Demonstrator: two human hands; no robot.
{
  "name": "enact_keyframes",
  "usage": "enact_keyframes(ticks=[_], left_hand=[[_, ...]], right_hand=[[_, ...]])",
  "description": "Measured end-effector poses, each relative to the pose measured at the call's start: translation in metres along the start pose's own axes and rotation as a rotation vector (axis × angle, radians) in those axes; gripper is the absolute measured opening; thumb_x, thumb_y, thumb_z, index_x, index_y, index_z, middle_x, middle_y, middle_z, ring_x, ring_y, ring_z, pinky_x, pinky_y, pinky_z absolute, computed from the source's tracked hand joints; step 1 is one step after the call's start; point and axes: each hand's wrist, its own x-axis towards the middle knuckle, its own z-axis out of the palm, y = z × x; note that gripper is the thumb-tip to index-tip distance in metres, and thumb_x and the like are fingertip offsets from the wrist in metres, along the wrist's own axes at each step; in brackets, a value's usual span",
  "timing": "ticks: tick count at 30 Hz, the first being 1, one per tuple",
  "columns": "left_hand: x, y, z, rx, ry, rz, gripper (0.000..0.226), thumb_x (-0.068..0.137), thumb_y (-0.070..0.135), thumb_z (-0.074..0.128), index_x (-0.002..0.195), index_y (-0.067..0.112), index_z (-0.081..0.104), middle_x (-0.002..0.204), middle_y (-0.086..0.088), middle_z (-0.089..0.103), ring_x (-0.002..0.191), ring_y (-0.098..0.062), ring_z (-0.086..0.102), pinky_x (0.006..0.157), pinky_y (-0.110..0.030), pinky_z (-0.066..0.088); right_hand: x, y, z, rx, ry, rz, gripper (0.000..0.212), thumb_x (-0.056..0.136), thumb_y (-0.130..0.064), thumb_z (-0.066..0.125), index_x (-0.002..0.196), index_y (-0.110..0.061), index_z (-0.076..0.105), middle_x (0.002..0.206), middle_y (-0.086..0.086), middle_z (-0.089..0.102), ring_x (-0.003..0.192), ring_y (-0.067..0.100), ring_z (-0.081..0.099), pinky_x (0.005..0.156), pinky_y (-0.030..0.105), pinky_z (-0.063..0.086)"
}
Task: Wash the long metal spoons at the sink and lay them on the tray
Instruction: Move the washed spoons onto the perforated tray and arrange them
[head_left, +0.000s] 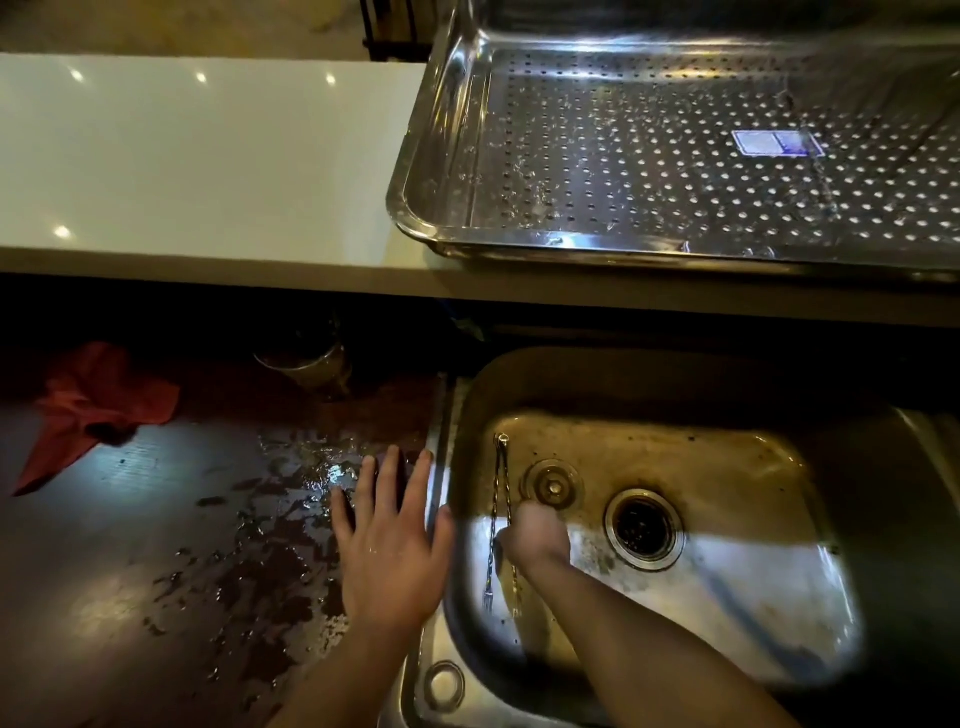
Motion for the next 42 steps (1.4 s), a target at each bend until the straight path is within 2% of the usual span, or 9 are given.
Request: enact_keyframes(ticks=[5,12,18,24,28,30,34,38,42], left_hand=[[-0.001,0.000,-0.001,0.006,-0.005,0.003,0.062,0.093,0.059,0.018,0.152,0.039,0.013,0.163,0.001,0.012,0.150,-0.018,-0.001,0.119,-0.054,-0.001],[-0.001,0.000,-0.001,0.003,-0.008,0.003,0.063,0.092,0.059,0.017,0.152,0.039,0.013,0.163,0.001,0.012,0.150,-0.018,-0.002,0.119,-0.054,-0.002],[0.000,-0.001,-0.002,0.011,-0.013,0.013,0.065,0.091,0.060,0.016,0.152,0.037,0.015,0.162,-0.002,0.016,0.150,-0.021,0.002,0.119,-0.057,0.003],[0.000,-0.002,0.000,0.020,-0.024,0.020,0.067,0.091,0.061,0.012,0.153,0.034,0.014,0.162,-0.004,0.017,0.149,-0.023,0.003,0.117,-0.061,0.006],[0.000,-0.001,0.000,0.043,-0.039,0.011,0.068,0.089,0.062,0.012,0.152,0.035,0.013,0.162,-0.003,0.016,0.149,-0.023,0.004,0.117,-0.060,0.004],[0.000,0.001,-0.003,0.022,-0.029,0.004,0.068,0.088,0.061,0.015,0.151,0.035,0.019,0.161,-0.003,0.022,0.149,-0.024,0.011,0.117,-0.060,0.007],[0.001,0.000,-0.002,0.008,-0.034,-0.003,0.067,0.089,0.063,0.011,0.152,0.040,0.011,0.163,0.001,0.012,0.149,-0.020,0.003,0.118,-0.058,0.002],[0.002,0.001,-0.003,0.008,-0.026,-0.021,0.067,0.088,0.064,0.009,0.151,0.042,0.009,0.163,0.004,0.009,0.150,-0.019,0.001,0.118,-0.057,0.000],[0.002,0.004,-0.006,0.007,-0.019,-0.043,0.066,0.087,0.063,0.009,0.151,0.045,0.012,0.163,0.006,0.011,0.150,-0.017,0.003,0.119,-0.054,-0.001]], right_hand=[[0.000,0.005,0.002,0.002,0.026,0.054,0.019,0.075,-0.024,0.064,0.089,-0.015,0.073,0.096,0.005,0.071,0.094,0.027,0.068,0.065,0.026,0.045],[-0.008,0.019,-0.003,0.115,0.047,0.018,0.004,0.074,-0.016,0.064,0.073,-0.012,0.065,0.082,0.010,0.069,0.080,0.027,0.066,0.061,0.029,0.048],[-0.041,0.029,-0.044,0.505,0.048,-0.007,0.009,0.067,-0.015,0.073,0.076,-0.013,0.072,0.071,0.002,0.070,0.074,0.026,0.069,0.061,0.032,0.051],[-0.152,0.049,-0.136,0.619,0.201,-0.343,0.017,0.068,-0.007,0.067,0.076,-0.021,0.069,0.064,-0.005,0.061,0.059,0.006,0.052,0.057,0.035,0.047],[-0.217,0.026,-0.226,0.631,0.439,-0.645,0.024,0.074,-0.007,0.066,0.077,-0.031,0.069,0.068,-0.012,0.063,0.057,0.001,0.052,0.051,0.014,0.040],[-0.230,0.010,-0.274,0.672,0.552,-0.690,0.032,0.078,-0.002,0.072,0.078,-0.035,0.069,0.068,-0.011,0.067,0.056,-0.001,0.055,0.052,0.012,0.043],[-0.223,-0.018,-0.361,0.665,0.634,-0.630,0.023,0.083,-0.010,0.071,0.083,-0.032,0.070,0.074,-0.006,0.070,0.062,0.002,0.063,0.055,0.018,0.052],[-0.182,-0.038,-0.413,0.632,0.589,-0.469,0.011,0.083,-0.002,0.066,0.080,-0.011,0.072,0.078,0.008,0.069,0.057,0.012,0.057,0.045,0.022,0.047],[-0.130,-0.047,-0.426,0.539,0.559,-0.332,0.011,0.083,-0.002,0.065,0.092,0.001,0.070,0.088,0.016,0.069,0.066,0.018,0.061,0.062,0.035,0.061]])
